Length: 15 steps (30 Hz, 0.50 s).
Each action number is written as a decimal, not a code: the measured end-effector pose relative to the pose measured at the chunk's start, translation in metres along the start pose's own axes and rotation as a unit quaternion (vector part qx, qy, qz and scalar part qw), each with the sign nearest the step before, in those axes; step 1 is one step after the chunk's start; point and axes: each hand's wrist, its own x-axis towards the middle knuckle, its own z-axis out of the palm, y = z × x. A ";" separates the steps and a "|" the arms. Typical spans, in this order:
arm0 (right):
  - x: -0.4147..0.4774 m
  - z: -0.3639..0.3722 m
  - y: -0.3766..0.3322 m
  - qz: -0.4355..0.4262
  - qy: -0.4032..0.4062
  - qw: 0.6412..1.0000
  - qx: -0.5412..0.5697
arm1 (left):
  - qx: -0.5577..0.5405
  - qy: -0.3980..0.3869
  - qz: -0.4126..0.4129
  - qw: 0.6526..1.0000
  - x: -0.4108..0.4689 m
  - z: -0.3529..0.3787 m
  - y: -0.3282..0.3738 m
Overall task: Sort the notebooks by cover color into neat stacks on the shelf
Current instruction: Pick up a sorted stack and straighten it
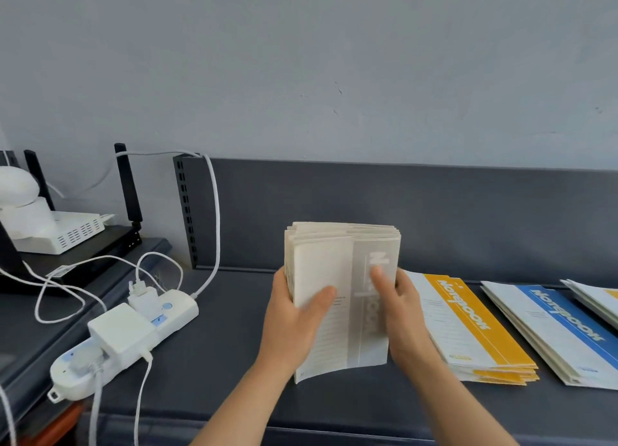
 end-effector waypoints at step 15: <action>-0.018 -0.002 0.030 -0.081 -0.051 0.995 -0.039 | 0.038 -0.054 0.034 0.997 0.001 -0.008 -0.021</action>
